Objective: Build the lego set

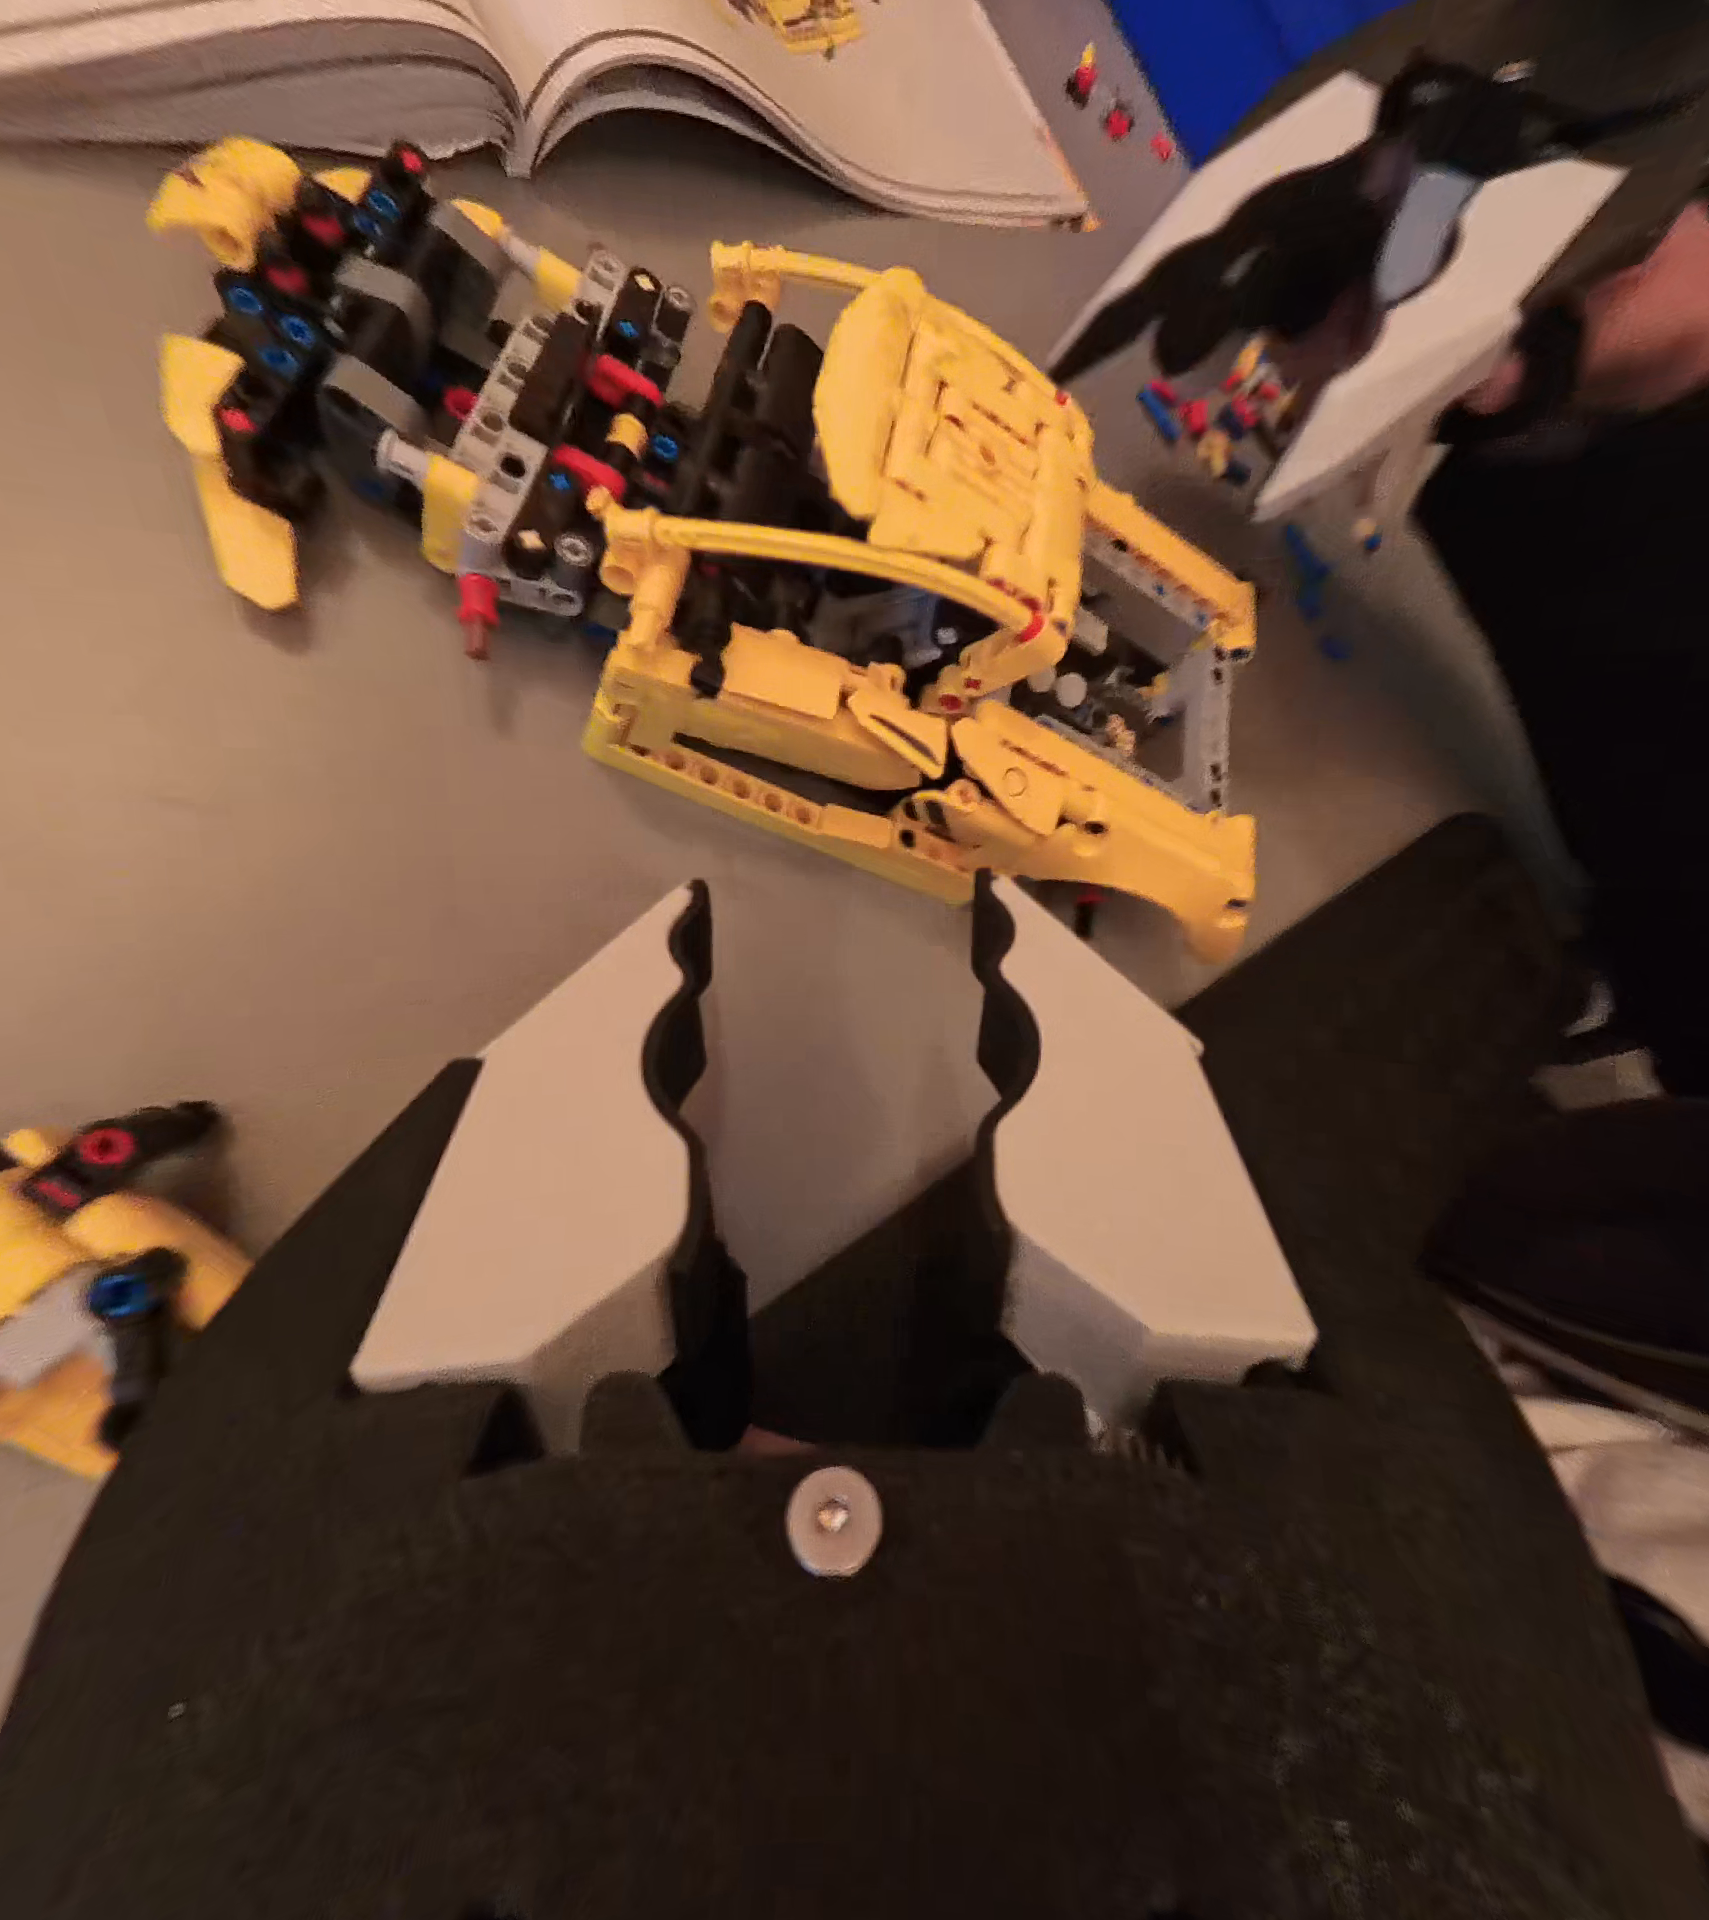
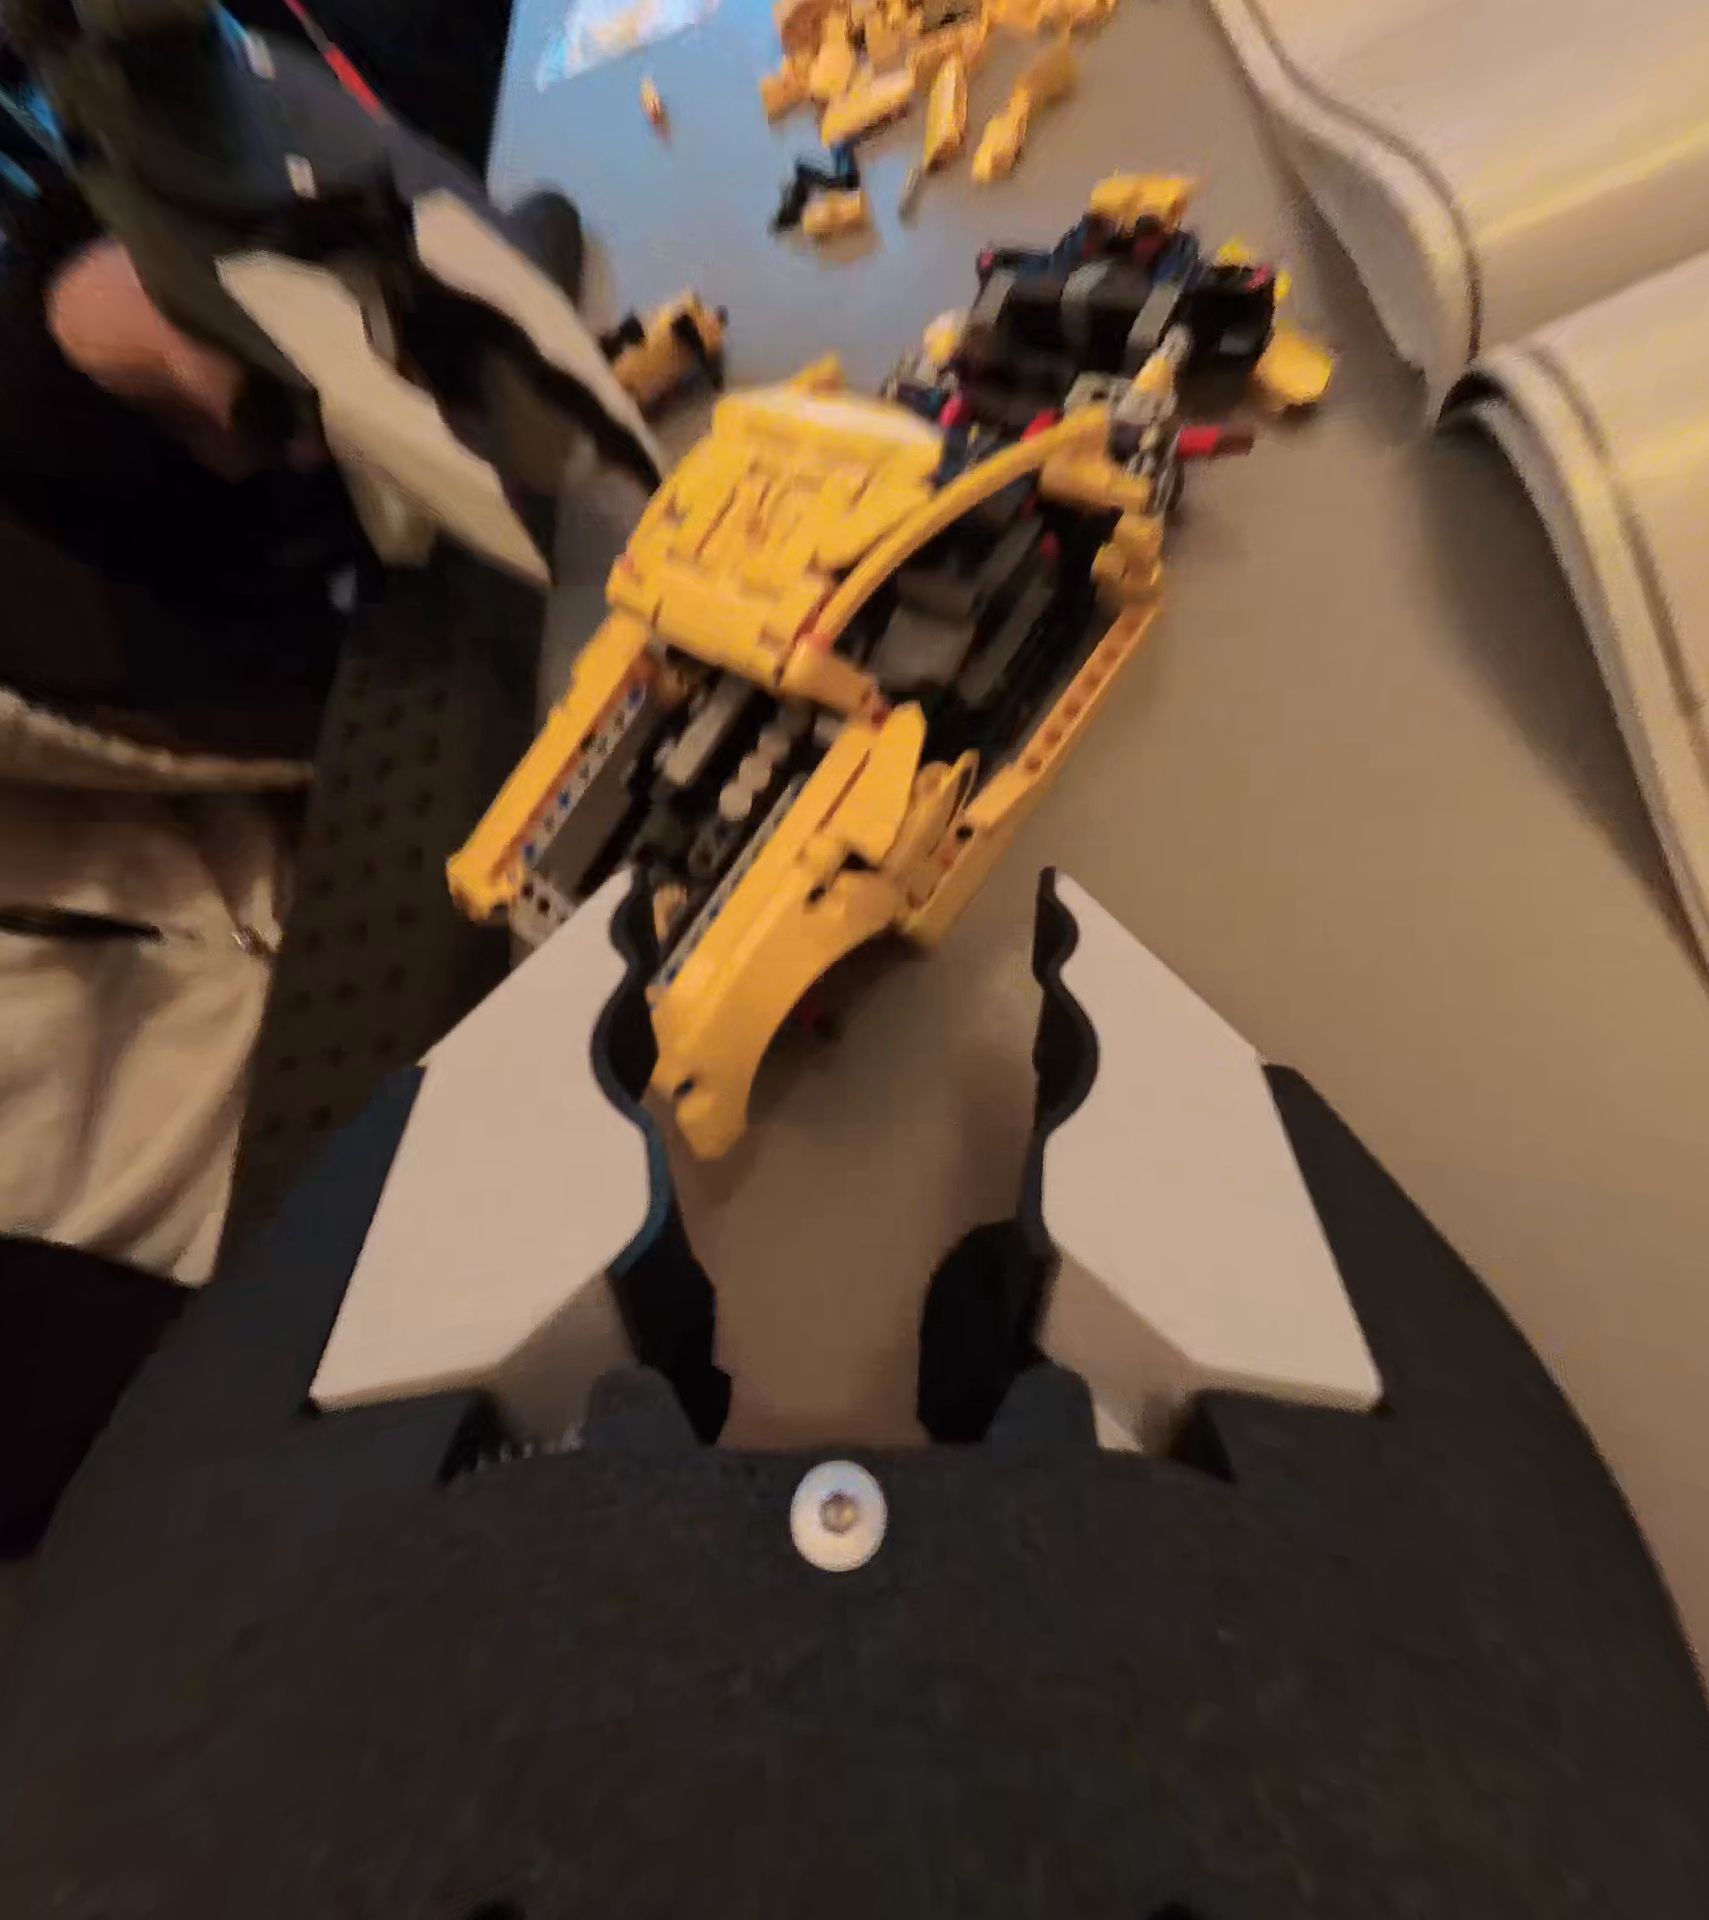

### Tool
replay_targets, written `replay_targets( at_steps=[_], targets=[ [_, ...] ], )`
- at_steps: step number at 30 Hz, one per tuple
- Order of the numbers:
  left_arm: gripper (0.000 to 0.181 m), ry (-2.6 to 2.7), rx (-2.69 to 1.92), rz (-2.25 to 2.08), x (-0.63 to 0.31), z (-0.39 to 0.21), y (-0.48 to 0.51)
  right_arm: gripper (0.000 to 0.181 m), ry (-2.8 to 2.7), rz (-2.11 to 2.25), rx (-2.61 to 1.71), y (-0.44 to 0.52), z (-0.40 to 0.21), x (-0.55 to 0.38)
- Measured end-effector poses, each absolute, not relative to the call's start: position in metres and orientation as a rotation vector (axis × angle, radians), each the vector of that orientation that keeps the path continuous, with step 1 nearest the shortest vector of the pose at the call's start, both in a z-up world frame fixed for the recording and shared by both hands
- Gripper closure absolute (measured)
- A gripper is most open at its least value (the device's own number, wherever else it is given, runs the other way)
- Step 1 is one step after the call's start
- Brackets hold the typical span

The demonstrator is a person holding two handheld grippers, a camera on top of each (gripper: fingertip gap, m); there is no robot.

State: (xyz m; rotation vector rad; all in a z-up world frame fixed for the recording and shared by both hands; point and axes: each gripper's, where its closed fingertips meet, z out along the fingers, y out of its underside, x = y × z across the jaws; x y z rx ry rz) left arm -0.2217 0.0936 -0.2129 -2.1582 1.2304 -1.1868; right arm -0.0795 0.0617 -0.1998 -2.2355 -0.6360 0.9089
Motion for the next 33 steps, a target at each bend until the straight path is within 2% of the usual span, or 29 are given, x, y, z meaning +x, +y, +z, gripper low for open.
replay_targets(
  at_steps=[1, 6, 11, 14, 17, 22, 33],
  targets=[
    [0.13, 1.186, -2.175, -1.229, -0.218, -0.212, 0.092, 0.109, -0.623, 0.946, -2.234, 0.073, -0.198, -0.081],
    [0.098, 1.119, -2.315, -1.399, -0.197, -0.222, 0.066, 0.109, -0.805, 0.894, -2.263, 0.105, -0.198, -0.093],
    [0.098, 1.074, -2.325, -1.392, -0.191, -0.222, 0.061, 0.101, -1.281, 0.6, -2.068, 0.104, -0.177, -0.127],
    [0.098, 1.073, -2.322, -1.321, -0.19, -0.224, 0.072, 0.095, -1.507, 0.441, -2.043, 0.105, -0.19, -0.141],
    [0.1, 1.033, -2.31, -1.267, -0.199, -0.218, 0.092, 0.099, -1.642, 0.349, -2.059, 0.11, -0.203, -0.145],
    [0.101, 0.947, -2.274, -1.155, -0.205, -0.212, 0.141, 0.105, -1.681, 0.407, -2.092, 0.111, -0.213, -0.149],
    [0.103, 1.074, -2.243, -0.963, -0.192, -0.231, 0.141, 0.106, -1.619, 0.401, -2.111, 0.108, -0.213, -0.149]
  ],
)
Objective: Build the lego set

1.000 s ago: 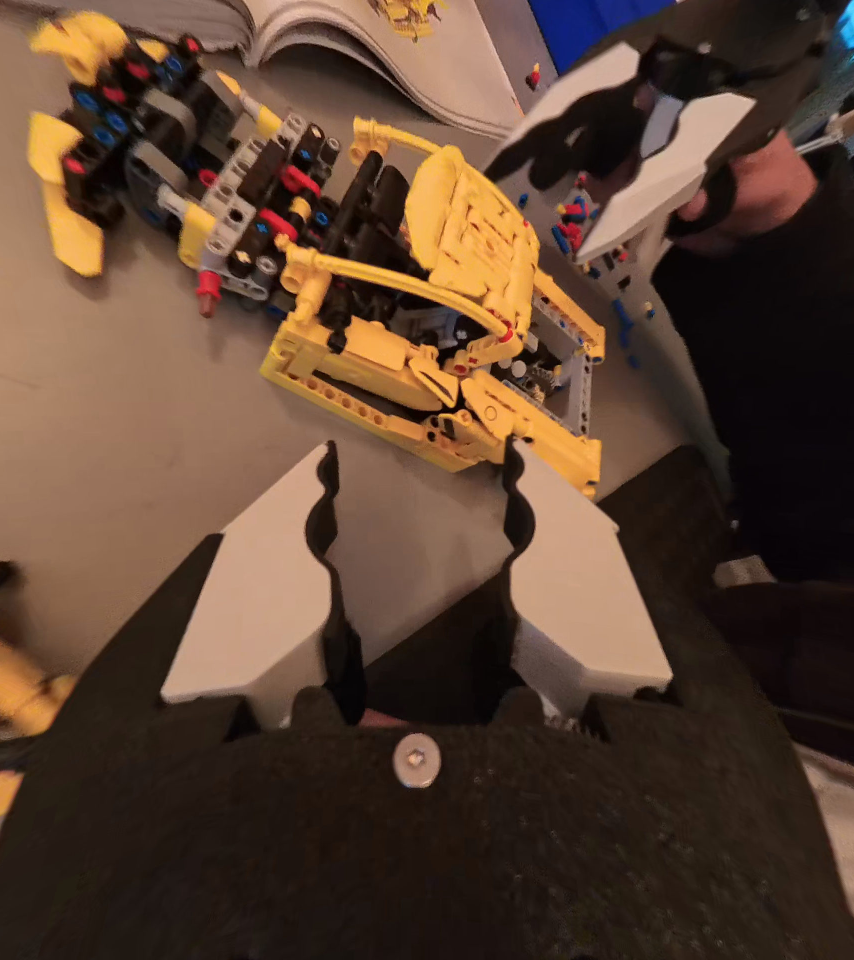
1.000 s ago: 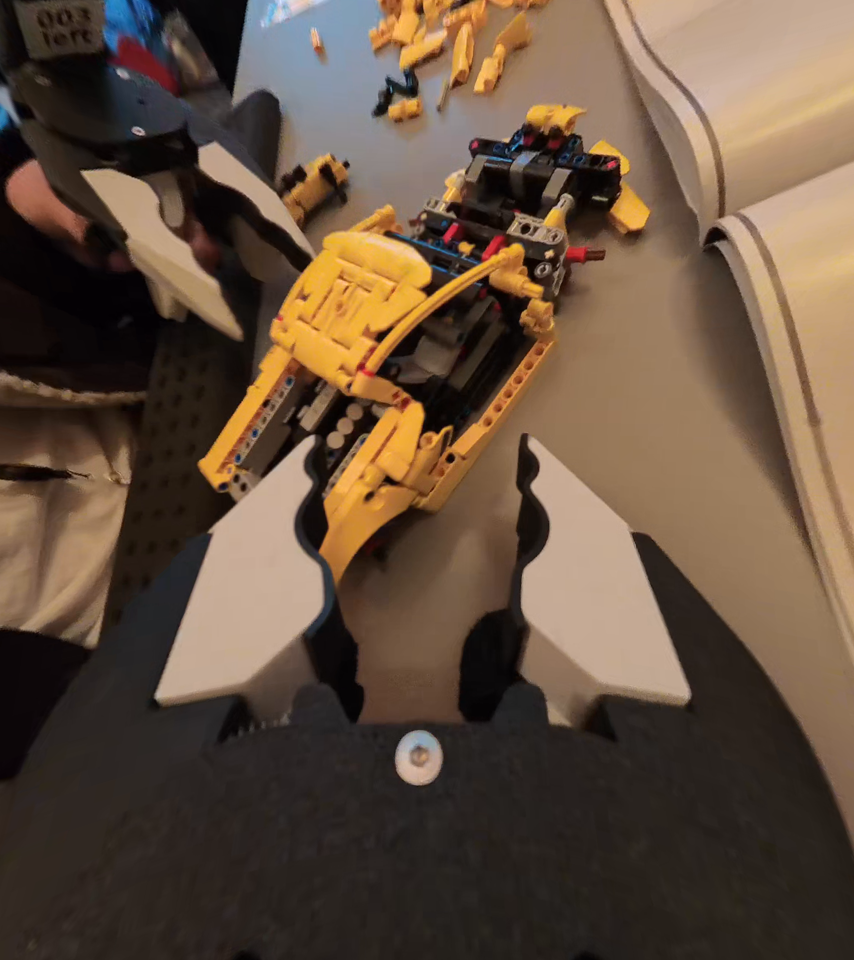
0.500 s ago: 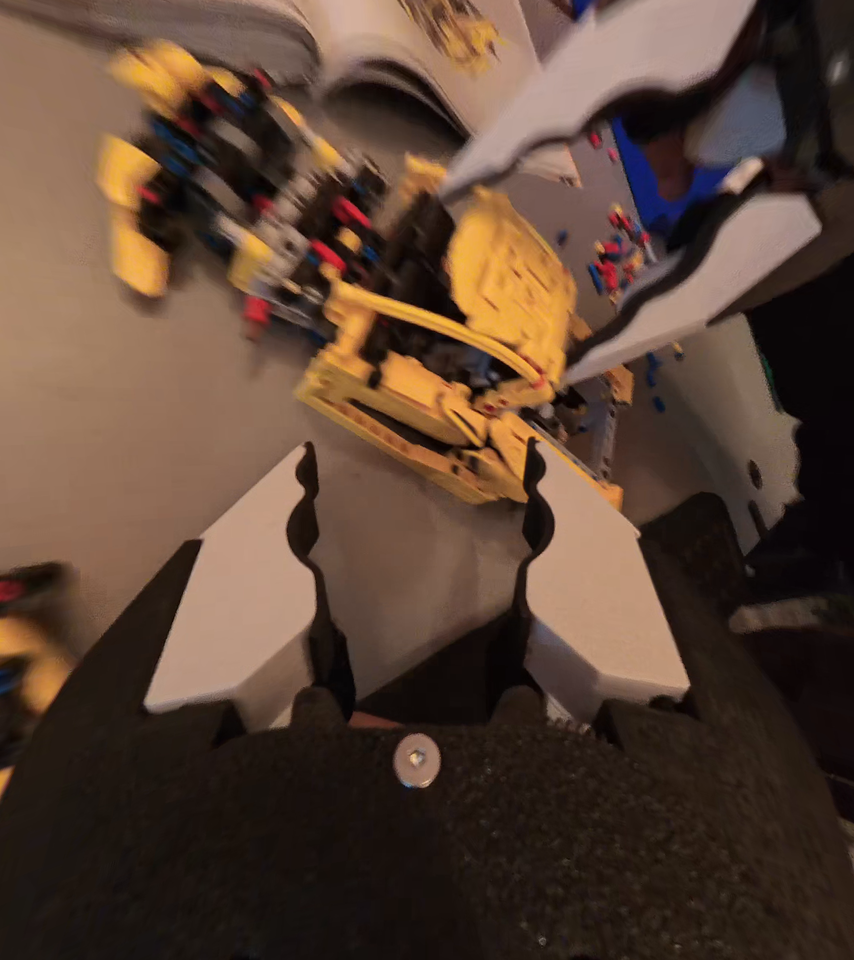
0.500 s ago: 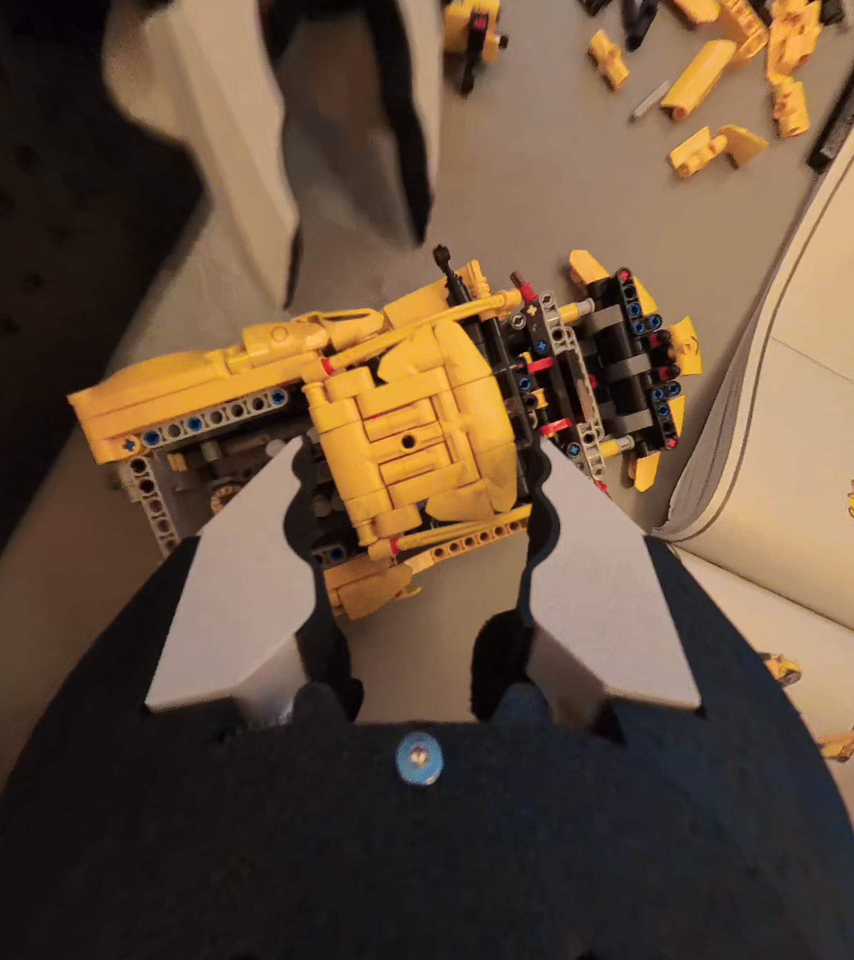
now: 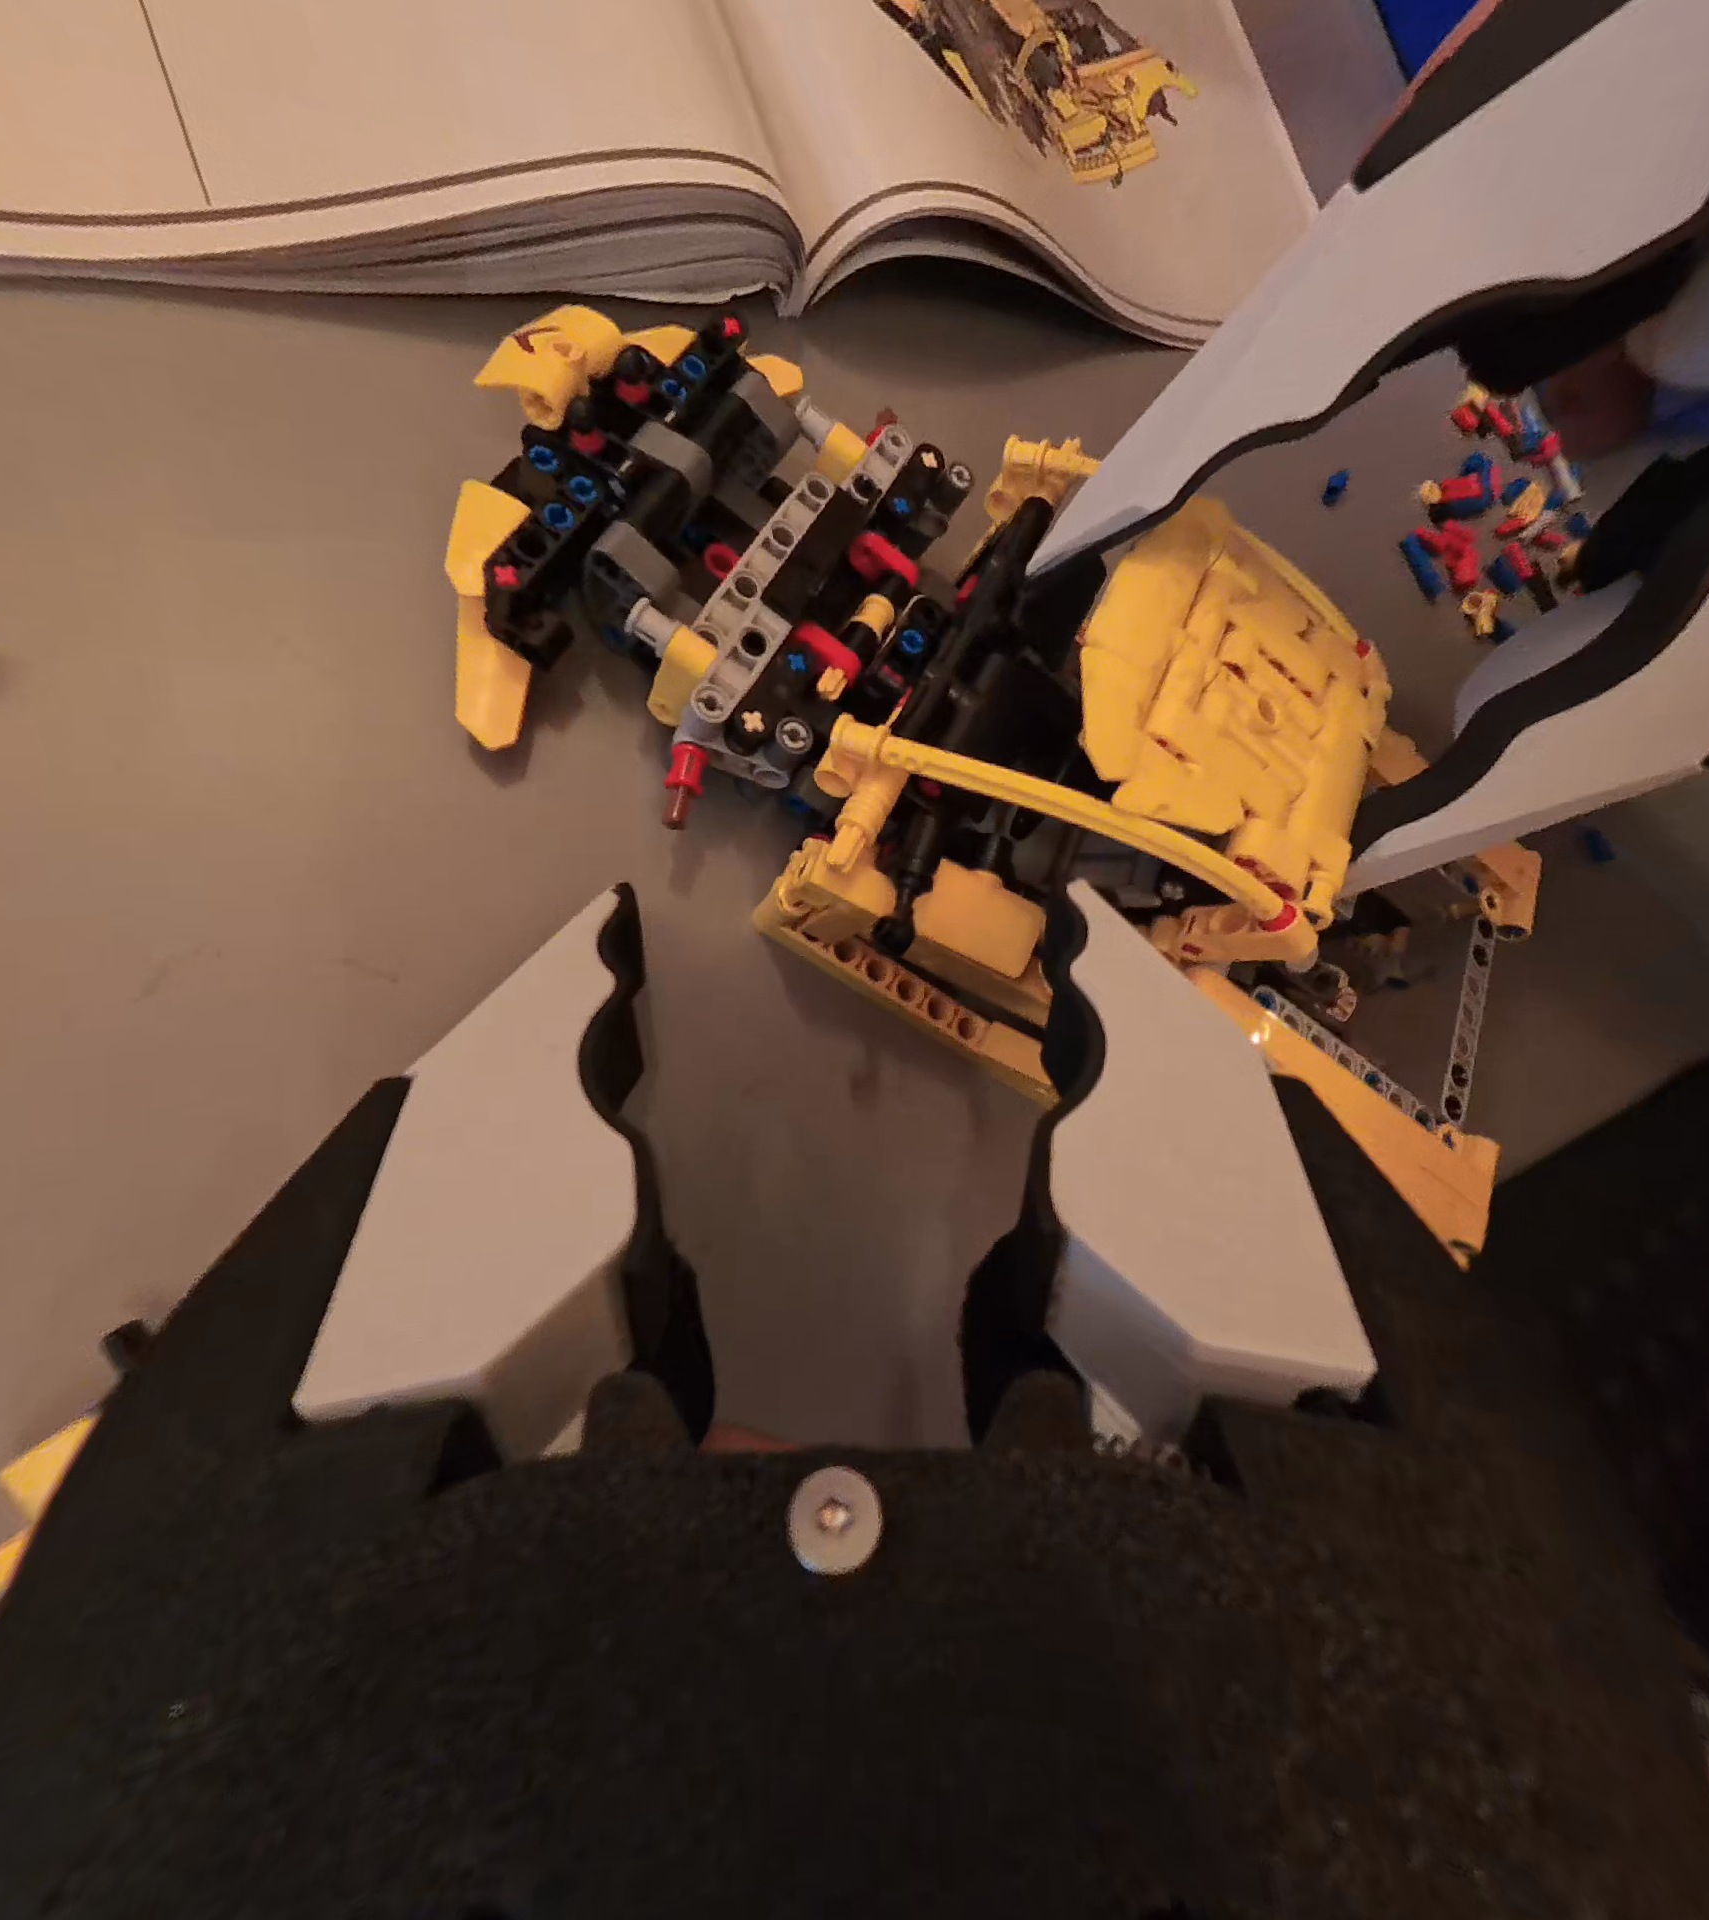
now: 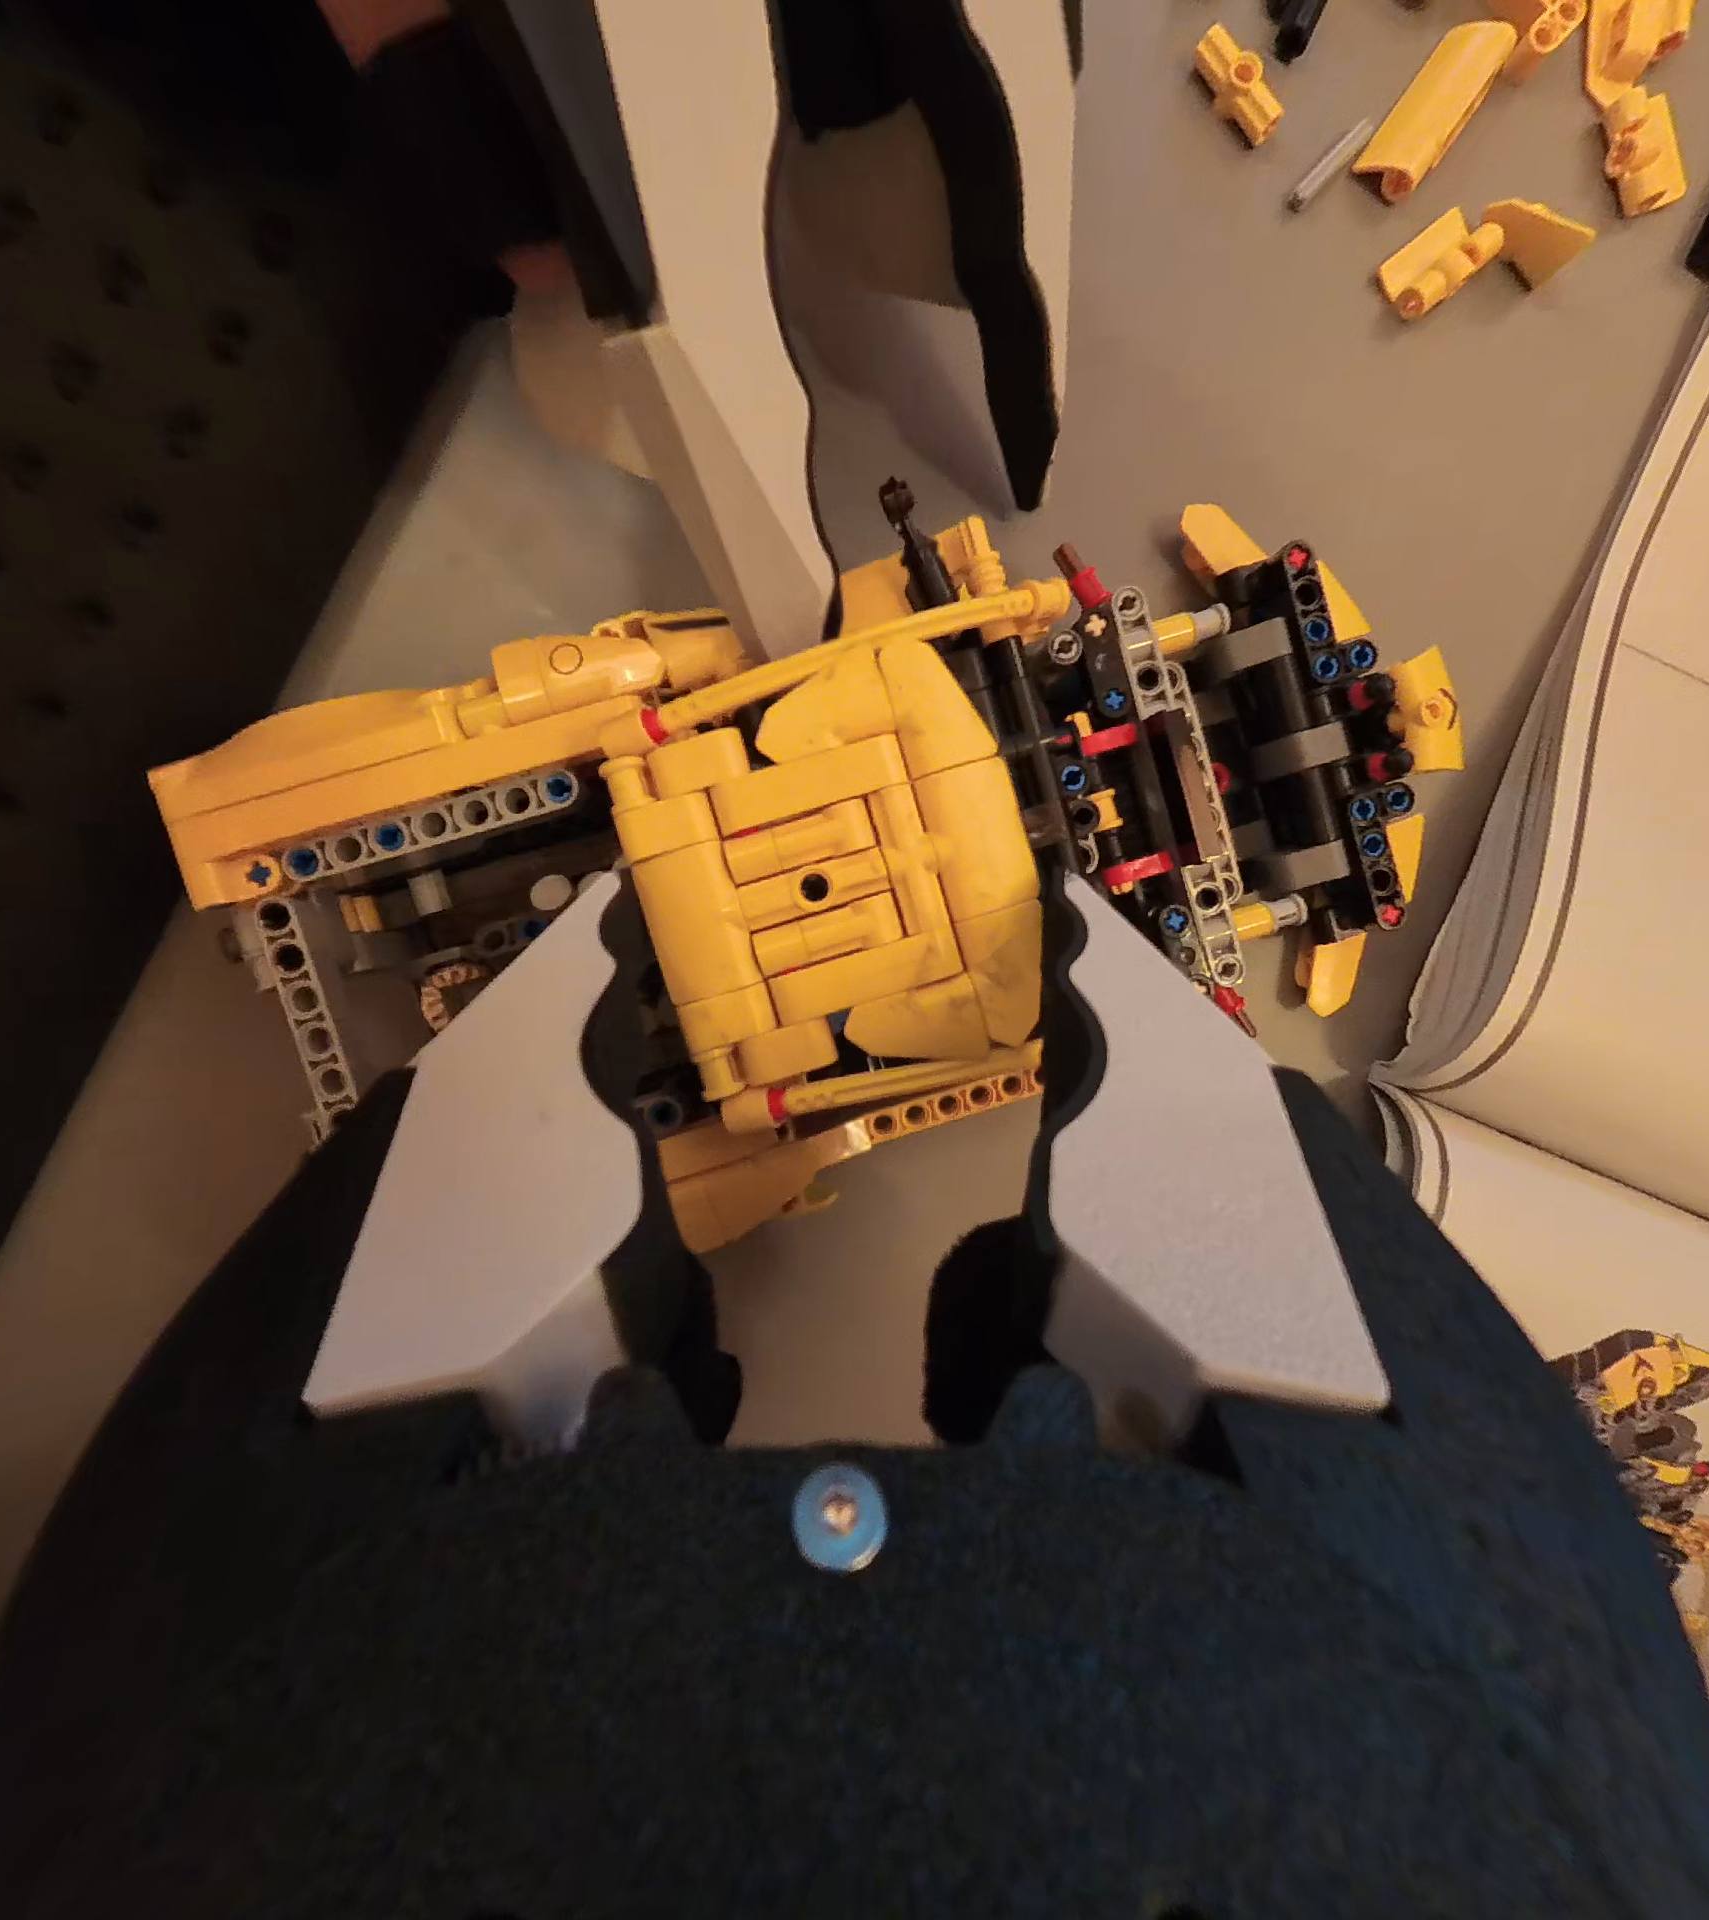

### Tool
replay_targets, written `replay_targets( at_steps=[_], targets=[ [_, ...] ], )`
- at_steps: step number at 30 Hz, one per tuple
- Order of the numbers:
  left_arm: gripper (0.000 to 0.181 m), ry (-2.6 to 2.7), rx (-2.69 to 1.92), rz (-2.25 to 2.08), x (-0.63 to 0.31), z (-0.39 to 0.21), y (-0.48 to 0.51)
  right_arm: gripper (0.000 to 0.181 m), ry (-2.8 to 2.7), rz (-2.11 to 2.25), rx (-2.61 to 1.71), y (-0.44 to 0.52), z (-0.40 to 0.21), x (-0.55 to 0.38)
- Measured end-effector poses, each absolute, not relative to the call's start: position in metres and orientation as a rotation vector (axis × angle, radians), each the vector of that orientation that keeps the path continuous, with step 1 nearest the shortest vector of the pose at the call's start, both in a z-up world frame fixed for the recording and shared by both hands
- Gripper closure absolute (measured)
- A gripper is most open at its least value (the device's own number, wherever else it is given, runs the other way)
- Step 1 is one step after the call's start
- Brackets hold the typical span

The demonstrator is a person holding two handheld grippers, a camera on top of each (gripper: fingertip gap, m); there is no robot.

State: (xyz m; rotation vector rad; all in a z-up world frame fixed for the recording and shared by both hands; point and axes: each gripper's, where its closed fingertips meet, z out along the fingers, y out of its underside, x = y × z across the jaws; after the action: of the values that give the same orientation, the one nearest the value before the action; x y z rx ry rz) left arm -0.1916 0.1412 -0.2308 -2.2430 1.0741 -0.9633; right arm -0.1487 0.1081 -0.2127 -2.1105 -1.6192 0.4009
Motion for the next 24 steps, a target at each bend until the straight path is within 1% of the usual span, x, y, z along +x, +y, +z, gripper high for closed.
replay_targets(
  at_steps=[5, 6, 7, 11, 13, 15, 17, 18, 21, 24],
  targets=[
    [0.106, 1.178, -2.23, -0.907, -0.201, -0.226, 0.141, 0.107, -1.603, 0.429, -2.099, 0.106, -0.213, -0.154],
    [0.108, 1.188, -2.216, -0.903, -0.201, -0.223, 0.141, 0.107, -1.602, 0.427, -2.104, 0.106, -0.213, -0.154],
    [0.115, 1.19, -2.203, -0.904, -0.201, -0.22, 0.141, 0.107, -1.602, 0.422, -2.109, 0.106, -0.213, -0.154],
    [0.116, 1.326, -2.108, -1.011, -0.209, -0.211, 0.129, 0.102, -1.526, 0.413, -2.133, 0.102, -0.204, -0.155],
    [0.116, 1.434, -2.022, -1.005, -0.216, -0.209, 0.129, 0.105, -1.426, 0.409, -2.136, 0.1, -0.19, -0.157],
    [0.116, 1.511, -1.884, -0.991, -0.219, -0.201, 0.133, 0.114, -1.285, 0.382, -2.154, 0.095, -0.173, -0.163],
    [0.116, 1.618, -1.751, -0.948, -0.219, -0.199, 0.136, 0.117, -1.137, 0.488, -2.153, 0.081, -0.159, -0.188],
    [0.116, 1.686, -1.69, -0.935, -0.217, -0.201, 0.136, 0.119, -1.047, 0.473, -2.181, 0.079, -0.157, -0.196],
    [0.116, 1.896, -1.611, -0.886, -0.213, -0.221, 0.133, 0.13, -0.795, 0.398, -2.268, 0.084, -0.166, -0.217],
    [0.116, 2.015, -1.546, -0.855, -0.209, -0.236, 0.13, 0.128, -0.701, 0.167, -2.365, 0.089, -0.188, -0.223]
  ],
)
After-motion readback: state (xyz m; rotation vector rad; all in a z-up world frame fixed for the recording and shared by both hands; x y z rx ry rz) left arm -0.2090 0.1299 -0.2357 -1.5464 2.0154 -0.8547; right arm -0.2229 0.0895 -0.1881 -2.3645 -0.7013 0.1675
